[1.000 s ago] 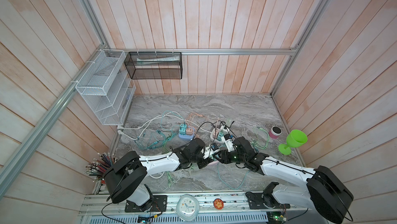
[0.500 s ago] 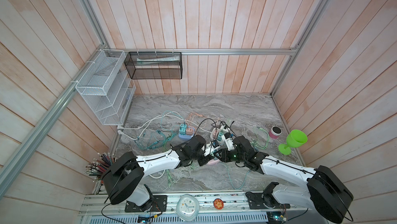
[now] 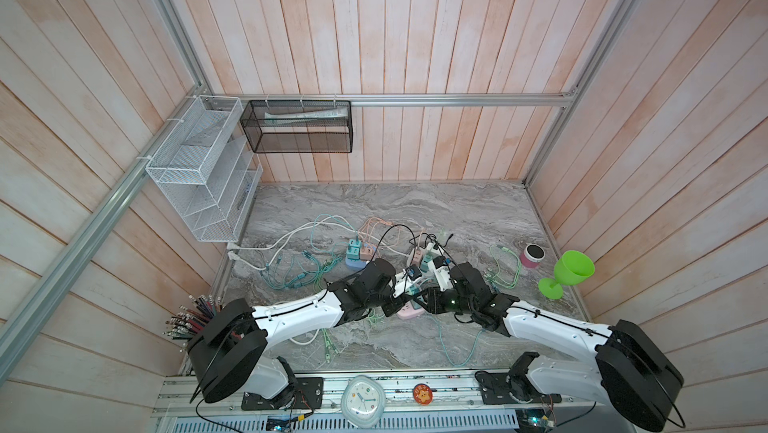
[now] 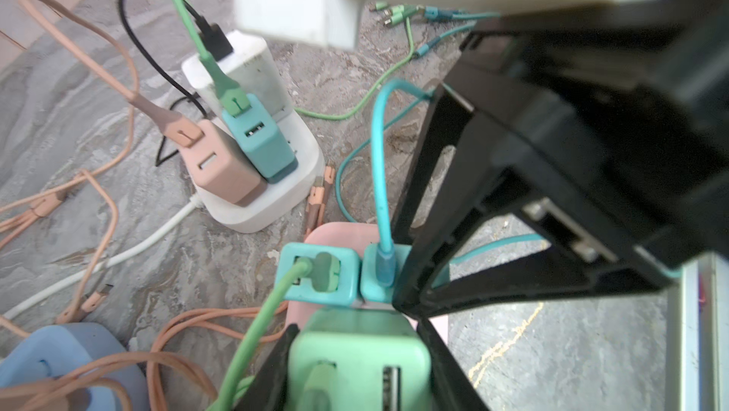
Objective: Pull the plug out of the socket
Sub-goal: 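Pull the pale green charger away from the strip with the left gripper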
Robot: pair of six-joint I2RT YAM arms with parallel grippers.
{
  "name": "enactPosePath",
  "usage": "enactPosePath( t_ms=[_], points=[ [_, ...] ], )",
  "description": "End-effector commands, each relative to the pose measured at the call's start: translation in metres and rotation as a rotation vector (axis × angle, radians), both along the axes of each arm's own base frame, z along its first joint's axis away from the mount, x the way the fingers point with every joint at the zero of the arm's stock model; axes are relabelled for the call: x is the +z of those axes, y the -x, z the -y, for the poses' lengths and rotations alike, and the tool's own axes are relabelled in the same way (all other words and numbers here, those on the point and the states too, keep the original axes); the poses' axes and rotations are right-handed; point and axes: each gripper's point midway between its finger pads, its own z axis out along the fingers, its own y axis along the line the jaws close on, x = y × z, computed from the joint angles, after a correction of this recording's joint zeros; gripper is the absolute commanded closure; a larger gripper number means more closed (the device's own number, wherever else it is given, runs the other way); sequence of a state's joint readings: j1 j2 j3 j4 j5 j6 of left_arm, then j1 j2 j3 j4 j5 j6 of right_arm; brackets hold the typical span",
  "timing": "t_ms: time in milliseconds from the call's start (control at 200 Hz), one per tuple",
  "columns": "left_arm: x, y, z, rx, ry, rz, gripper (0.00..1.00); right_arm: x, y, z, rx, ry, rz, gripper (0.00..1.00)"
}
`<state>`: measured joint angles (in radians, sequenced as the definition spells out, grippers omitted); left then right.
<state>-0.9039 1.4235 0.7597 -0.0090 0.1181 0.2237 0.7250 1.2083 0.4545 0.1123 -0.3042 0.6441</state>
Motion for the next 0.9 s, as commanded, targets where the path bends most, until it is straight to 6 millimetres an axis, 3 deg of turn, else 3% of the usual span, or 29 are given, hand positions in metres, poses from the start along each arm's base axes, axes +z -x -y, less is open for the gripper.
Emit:
enactPosePath(
  t_ms=[0,200,500,895],
  points=[
    [0.015,-0.009,-0.008,0.077,0.069,0.024,0.85,-0.072,0.026,0.058,-0.116,0.283,-0.168,0.68],
    [0.019,-0.003,-0.019,0.138,0.136,-0.034,0.84,-0.068,0.015,0.062,-0.177,0.272,-0.153,0.68],
    [0.006,0.021,-0.039,0.167,0.204,-0.111,0.82,-0.061,0.003,0.070,-0.234,0.250,-0.135,0.68],
    [-0.022,-0.004,-0.055,0.364,0.135,-0.231,0.78,-0.062,0.005,0.066,-0.206,0.243,-0.143,0.68]
  ],
)
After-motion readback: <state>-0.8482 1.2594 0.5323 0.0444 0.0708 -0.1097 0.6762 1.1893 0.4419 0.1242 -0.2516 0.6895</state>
